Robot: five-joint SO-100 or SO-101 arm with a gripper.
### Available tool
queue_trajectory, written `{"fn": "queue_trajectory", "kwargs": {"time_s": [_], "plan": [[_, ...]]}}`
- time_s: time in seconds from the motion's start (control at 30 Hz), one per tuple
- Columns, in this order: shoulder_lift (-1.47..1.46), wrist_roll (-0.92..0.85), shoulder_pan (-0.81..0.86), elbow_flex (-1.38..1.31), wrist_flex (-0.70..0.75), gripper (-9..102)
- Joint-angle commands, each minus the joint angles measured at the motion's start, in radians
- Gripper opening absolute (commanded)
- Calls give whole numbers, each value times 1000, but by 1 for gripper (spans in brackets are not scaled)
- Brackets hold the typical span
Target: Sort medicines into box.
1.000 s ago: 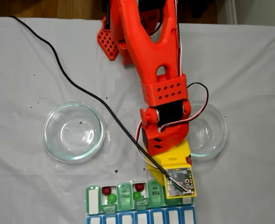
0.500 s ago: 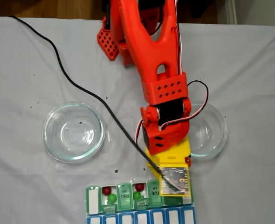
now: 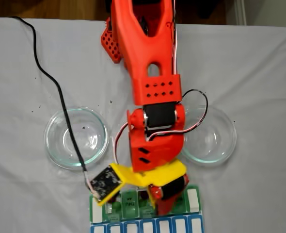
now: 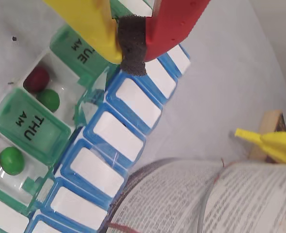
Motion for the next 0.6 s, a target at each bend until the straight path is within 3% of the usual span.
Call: {"fn": "queue_trajectory", "kwargs": {"time_s": [0.0,0.27,0.43,0.57], "plan": [[80,69,43,-133,-9,0],[25,110,57,-130,-54,0],[-78,140,66,-222,78,0],[-69,132,58,-189,81,0]]}}
